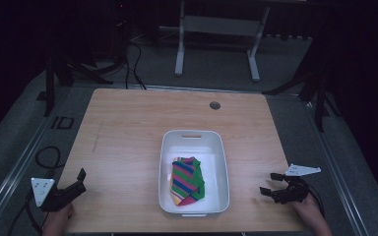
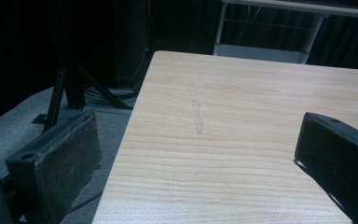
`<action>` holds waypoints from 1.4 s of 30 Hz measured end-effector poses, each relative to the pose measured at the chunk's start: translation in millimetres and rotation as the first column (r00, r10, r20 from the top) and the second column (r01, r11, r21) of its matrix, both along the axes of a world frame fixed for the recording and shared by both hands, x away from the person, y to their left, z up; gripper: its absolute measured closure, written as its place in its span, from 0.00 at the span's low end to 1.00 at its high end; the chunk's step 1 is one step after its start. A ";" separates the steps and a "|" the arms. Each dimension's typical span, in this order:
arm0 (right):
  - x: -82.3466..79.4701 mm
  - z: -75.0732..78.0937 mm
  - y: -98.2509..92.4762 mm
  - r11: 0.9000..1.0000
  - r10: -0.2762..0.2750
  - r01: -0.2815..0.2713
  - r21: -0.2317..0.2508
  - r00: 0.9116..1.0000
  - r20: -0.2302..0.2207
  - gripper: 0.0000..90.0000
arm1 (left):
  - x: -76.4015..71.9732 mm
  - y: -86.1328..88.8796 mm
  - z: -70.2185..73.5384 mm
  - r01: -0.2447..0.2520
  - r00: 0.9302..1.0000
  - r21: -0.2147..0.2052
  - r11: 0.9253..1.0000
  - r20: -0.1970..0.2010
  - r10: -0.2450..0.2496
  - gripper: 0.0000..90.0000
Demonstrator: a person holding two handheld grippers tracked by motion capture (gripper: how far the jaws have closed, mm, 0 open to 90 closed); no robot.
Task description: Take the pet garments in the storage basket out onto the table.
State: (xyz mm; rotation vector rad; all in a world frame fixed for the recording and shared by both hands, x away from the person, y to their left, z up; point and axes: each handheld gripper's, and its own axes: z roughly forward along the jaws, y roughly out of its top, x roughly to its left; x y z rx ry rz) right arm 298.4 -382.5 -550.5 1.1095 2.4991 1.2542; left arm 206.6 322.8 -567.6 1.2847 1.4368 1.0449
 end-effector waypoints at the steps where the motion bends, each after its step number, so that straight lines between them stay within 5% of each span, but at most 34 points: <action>1: -0.7 0.9 3.6 1.000 0.020 -0.020 -0.009 1.000 0.006 0.13 | 0.0 0.1 0.0 0.000 1.000 -0.001 1.000 0.000 0.000 0.01; 6: -0.3 11.5 21.0 0.988 0.151 -0.152 0.008 0.988 0.005 0.14 | -0.1 0.0 0.0 0.001 1.000 0.001 1.000 0.000 -0.001 0.01; 23: 10.0 64.8 69.6 0.950 0.312 -0.313 0.003 0.948 0.067 0.14 | -0.2 0.1 0.1 0.001 1.000 -0.001 1.000 0.000 -0.001 0.01; 30: 12.9 84.2 103.7 0.917 0.398 -0.397 -0.024 0.914 0.081 0.12 | -0.3 0.5 0.1 0.002 1.000 -0.003 1.000 0.000 -0.002 0.01; 36: 19.0 95.8 129.6 0.901 0.434 -0.432 -0.047 0.897 0.080 0.12 | -0.3 0.7 0.1 0.004 1.000 -0.004 1.000 0.000 -0.004 0.01; 42: 24.3 98.8 157.2 0.868 0.495 -0.488 -0.094 0.867 0.066 0.12 | -0.4 0.8 0.1 0.005 1.000 -0.005 1.000 0.000 -0.005 0.01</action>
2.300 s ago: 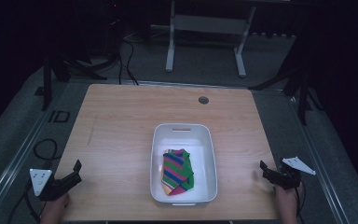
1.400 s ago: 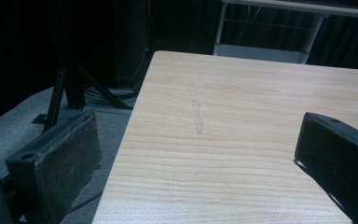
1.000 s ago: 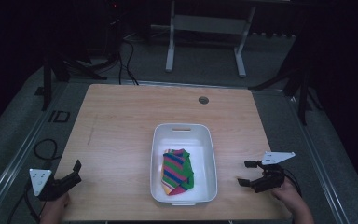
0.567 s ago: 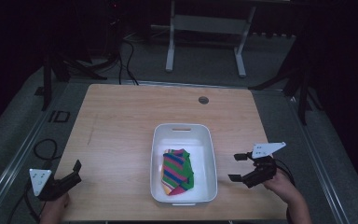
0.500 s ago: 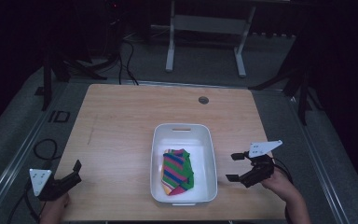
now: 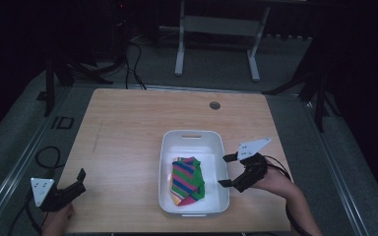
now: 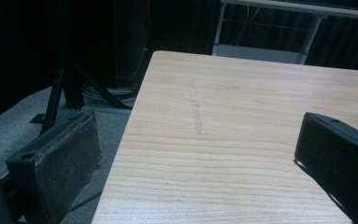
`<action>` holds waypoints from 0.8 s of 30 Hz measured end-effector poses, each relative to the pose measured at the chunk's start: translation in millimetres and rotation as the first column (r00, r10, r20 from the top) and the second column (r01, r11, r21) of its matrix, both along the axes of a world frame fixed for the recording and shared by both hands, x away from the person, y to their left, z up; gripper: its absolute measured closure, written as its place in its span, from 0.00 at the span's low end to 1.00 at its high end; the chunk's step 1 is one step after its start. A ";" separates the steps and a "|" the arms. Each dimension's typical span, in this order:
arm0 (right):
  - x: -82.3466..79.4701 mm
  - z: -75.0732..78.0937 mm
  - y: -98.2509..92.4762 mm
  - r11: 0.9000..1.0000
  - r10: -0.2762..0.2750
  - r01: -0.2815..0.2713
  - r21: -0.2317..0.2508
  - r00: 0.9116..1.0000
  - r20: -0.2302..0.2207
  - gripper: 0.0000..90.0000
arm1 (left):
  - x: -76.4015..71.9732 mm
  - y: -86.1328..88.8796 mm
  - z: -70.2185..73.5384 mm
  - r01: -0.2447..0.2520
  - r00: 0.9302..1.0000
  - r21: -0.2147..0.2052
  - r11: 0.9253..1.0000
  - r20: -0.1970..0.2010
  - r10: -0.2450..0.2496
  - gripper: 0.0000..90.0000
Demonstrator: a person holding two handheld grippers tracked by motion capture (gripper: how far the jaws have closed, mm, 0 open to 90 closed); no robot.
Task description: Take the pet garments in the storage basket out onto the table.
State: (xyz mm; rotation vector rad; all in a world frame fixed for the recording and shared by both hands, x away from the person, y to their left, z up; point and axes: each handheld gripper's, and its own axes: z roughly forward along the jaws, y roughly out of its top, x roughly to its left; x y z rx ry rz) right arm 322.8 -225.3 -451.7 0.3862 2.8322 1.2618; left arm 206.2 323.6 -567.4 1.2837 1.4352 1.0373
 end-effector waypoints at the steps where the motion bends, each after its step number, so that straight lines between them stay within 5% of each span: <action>1: 0.8 -0.2 4.3 1.000 0.008 -0.008 -0.008 1.000 0.000 0.12 | 0.0 0.1 0.0 0.000 1.000 0.000 1.000 0.000 0.000 0.01; 24: 12.8 -10.5 91.0 0.979 0.151 -0.154 -0.130 0.988 -0.034 0.12 | -0.2 0.7 0.1 0.006 1.000 -0.007 1.000 0.002 -0.006 0.01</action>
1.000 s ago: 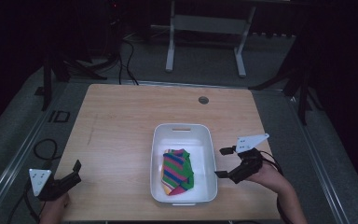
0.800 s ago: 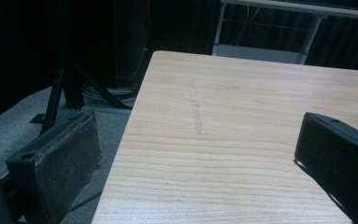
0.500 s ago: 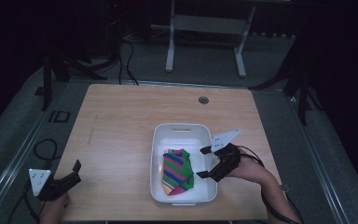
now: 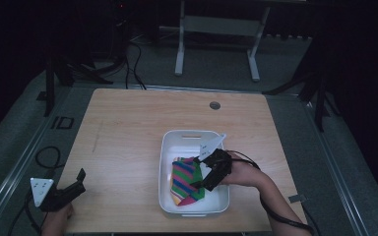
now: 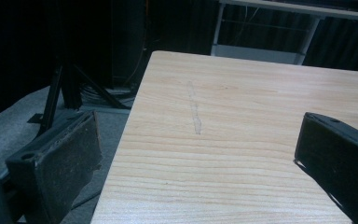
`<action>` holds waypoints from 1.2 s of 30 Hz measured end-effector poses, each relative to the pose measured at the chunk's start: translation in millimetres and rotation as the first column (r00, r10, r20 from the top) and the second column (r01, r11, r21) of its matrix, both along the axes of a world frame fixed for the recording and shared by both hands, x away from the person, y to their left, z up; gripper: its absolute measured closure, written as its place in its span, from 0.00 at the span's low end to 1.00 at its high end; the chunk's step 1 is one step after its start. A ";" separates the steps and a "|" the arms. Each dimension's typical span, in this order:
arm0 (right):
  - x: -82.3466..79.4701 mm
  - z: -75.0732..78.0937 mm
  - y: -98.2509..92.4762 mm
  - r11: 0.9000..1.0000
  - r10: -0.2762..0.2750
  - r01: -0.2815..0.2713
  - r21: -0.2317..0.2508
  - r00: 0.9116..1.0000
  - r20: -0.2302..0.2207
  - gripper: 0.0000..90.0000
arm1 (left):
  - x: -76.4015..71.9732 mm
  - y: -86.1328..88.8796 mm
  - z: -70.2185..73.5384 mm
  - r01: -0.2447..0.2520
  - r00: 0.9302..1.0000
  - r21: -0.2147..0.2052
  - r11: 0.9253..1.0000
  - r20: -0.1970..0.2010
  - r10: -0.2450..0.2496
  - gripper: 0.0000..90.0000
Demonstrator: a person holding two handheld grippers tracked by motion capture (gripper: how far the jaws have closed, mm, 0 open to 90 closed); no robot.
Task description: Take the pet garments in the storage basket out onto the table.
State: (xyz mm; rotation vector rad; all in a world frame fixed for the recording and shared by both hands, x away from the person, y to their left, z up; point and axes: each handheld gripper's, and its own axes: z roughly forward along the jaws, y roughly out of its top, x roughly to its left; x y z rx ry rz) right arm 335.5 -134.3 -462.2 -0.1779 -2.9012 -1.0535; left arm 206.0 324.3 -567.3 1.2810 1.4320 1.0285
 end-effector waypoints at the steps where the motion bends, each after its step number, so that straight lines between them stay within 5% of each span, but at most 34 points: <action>1: 0.7 -1.4 4.0 1.000 0.003 -0.003 -0.013 1.000 0.002 0.12 | 0.0 0.0 0.0 0.001 1.000 0.000 1.000 0.000 -0.001 0.01; 11: 9.7 -15.6 39.4 0.992 0.012 -0.008 -0.125 0.999 0.030 0.12 | 0.0 0.2 0.0 0.003 1.000 0.000 1.000 0.000 -0.003 0.01; 19: 10.7 -35.1 56.2 0.971 0.019 -0.012 -0.241 1.000 0.025 0.12 | 0.0 0.1 0.0 0.004 1.000 0.001 1.000 0.000 -0.004 0.01; 23: 6.2 -48.5 67.1 0.936 0.040 -0.023 -0.350 0.998 0.044 0.12 | 0.0 0.1 0.0 0.004 1.000 0.002 1.000 0.000 -0.004 0.01; 24: 6.2 -48.5 67.1 0.936 0.040 -0.023 -0.350 0.998 0.044 0.12 | 0.0 0.1 0.0 0.004 1.000 0.002 1.000 0.000 -0.004 0.01; 26: 0.4 -57.3 72.3 0.906 0.102 -0.055 -0.419 0.991 0.090 0.12 | 0.1 0.1 0.0 0.004 1.000 0.001 1.000 0.000 -0.004 0.01; 27: -1.3 -59.0 73.6 0.904 0.112 -0.057 -0.424 0.988 0.104 0.13 | 0.1 0.1 0.0 0.004 1.000 0.001 1.000 0.000 -0.004 0.01; 30: -0.6 -59.2 73.5 0.906 0.098 -0.041 -0.421 0.988 0.115 0.27 | 0.0 -0.2 -0.1 0.005 1.000 0.005 1.000 -0.002 -0.005 0.01; 33: -7.0 -55.5 73.5 0.904 0.134 -0.050 -0.424 0.976 0.170 0.59 | 0.1 -0.2 -0.1 0.004 1.000 0.005 1.000 -0.002 -0.004 0.01; 36: -12.4 -51.7 74.0 0.905 0.156 -0.048 -0.422 0.962 0.224 0.77 | 0.0 -0.2 0.0 0.003 1.000 0.005 1.000 -0.001 -0.003 0.01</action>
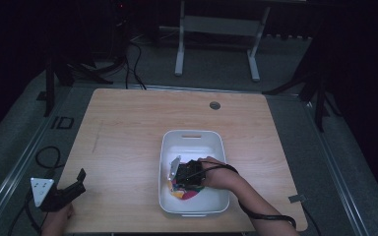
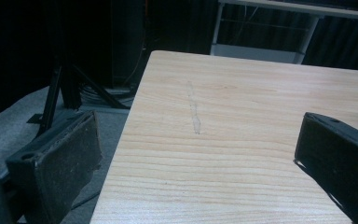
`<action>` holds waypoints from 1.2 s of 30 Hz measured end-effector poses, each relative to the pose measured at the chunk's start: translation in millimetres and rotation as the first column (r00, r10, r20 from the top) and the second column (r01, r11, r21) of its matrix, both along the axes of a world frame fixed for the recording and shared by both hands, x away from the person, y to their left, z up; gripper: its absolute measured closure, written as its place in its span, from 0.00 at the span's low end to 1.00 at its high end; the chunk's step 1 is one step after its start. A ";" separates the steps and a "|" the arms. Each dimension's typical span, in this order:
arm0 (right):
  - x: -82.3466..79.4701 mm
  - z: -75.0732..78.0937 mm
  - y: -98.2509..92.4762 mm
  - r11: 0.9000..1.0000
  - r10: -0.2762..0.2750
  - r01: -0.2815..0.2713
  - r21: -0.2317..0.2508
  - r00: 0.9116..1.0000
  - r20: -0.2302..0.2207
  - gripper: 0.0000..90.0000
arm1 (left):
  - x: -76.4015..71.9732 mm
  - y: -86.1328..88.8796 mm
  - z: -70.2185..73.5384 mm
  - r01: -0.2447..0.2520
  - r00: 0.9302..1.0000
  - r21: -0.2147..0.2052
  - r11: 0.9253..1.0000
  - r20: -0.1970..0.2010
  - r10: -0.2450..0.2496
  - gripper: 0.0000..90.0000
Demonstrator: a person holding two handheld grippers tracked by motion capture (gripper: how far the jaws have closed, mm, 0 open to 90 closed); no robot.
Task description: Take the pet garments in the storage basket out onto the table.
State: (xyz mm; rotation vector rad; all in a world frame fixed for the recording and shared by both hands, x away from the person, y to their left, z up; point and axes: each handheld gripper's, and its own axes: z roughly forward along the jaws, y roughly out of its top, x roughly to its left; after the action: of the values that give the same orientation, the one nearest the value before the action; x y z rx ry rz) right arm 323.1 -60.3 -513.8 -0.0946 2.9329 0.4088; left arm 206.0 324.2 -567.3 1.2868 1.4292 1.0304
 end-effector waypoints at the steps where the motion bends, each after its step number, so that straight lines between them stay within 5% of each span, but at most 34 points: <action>1: 0.0 0.0 0.0 1.000 0.000 0.000 0.000 1.000 0.000 0.77 | 0.0 0.1 0.0 0.000 1.000 -0.001 1.000 0.000 0.000 0.01; 9: 1.3 30.9 -17.7 0.991 -0.023 0.026 0.133 1.000 -0.019 0.79 | 0.1 0.2 0.0 -0.001 1.000 -0.004 1.000 0.000 0.001 0.01; 16: 2.2 76.0 -35.7 0.964 -0.048 0.047 0.262 0.999 -0.001 0.79 | 0.2 0.2 0.0 -0.002 1.000 0.000 1.000 -0.001 0.002 0.01; 19: 1.7 86.8 -40.5 0.958 -0.053 0.046 0.282 0.998 0.016 0.79 | 0.3 0.1 -0.1 -0.003 1.000 -0.002 1.000 0.000 0.003 0.01; 22: 2.5 121.4 -60.5 0.918 -0.083 0.059 0.391 0.996 0.044 0.79 | 0.3 0.1 0.0 -0.003 1.000 -0.002 1.000 0.000 0.003 0.01; 27: 4.1 146.3 -83.6 0.878 -0.126 0.077 0.472 0.989 0.073 0.79 | 0.3 0.0 -0.1 -0.005 1.000 -0.004 1.000 0.001 0.005 0.01; 29: 4.5 148.9 -87.5 0.872 -0.135 0.080 0.482 0.987 0.082 0.79 | 0.3 0.0 -0.1 -0.005 1.000 -0.004 1.000 0.001 0.005 0.01; 30: 6.5 156.1 -99.5 0.855 -0.172 0.103 0.509 0.981 0.089 0.79 | 0.3 0.1 0.0 -0.004 1.000 -0.002 1.000 0.000 0.004 0.01; 36: 9.1 163.9 -125.4 0.830 -0.244 0.146 0.538 0.963 0.115 0.78 | 0.3 0.1 0.0 -0.003 1.000 -0.002 1.000 0.000 0.003 0.01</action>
State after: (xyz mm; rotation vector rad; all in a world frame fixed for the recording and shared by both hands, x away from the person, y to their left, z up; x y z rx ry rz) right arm 332.2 -185.7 -349.9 0.2311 2.5123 1.0860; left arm 206.3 324.3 -567.4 1.2840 1.4325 1.0308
